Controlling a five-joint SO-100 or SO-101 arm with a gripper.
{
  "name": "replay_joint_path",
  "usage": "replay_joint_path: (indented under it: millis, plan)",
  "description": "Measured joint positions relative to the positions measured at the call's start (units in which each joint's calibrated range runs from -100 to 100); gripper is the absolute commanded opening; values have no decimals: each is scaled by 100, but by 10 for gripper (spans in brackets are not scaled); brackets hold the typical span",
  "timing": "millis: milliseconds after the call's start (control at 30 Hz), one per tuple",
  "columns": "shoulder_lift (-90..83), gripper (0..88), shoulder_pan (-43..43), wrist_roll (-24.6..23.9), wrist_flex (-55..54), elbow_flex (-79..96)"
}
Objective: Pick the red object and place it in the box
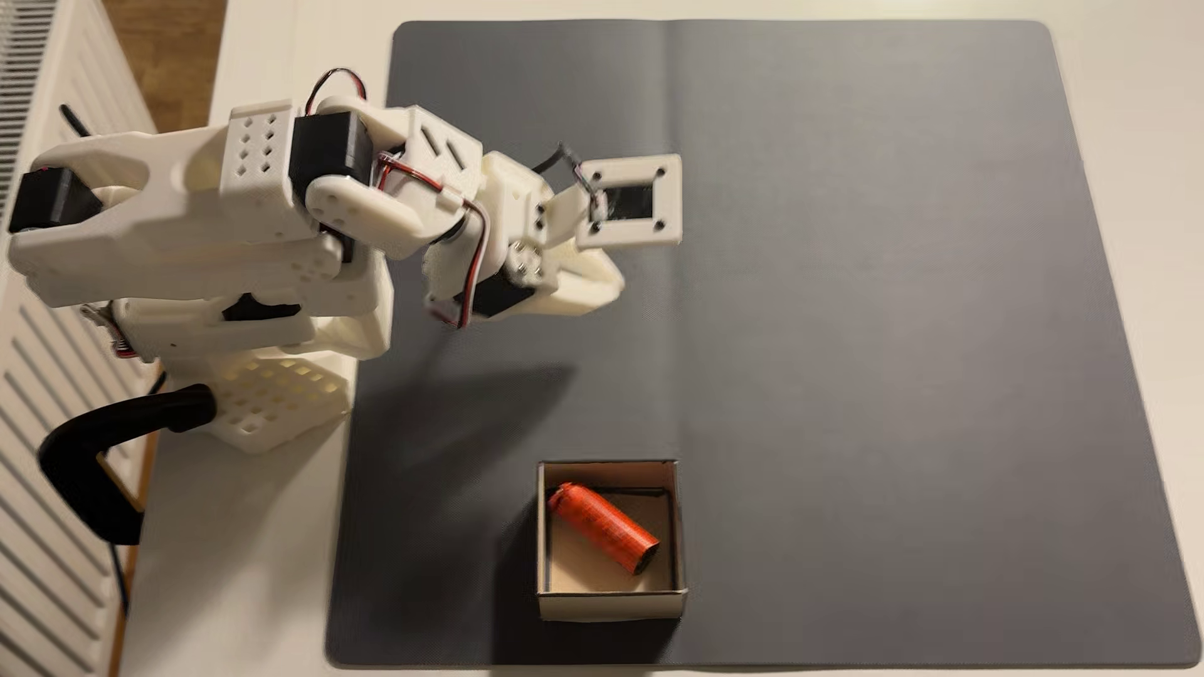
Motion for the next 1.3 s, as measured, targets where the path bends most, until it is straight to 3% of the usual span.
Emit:
replay_joint_path:
  millis: [467, 1300]
  plan:
    - [17, 8, -7, 32, 1600, 173]
    - [17, 8, 0, 32, 1643, 173]
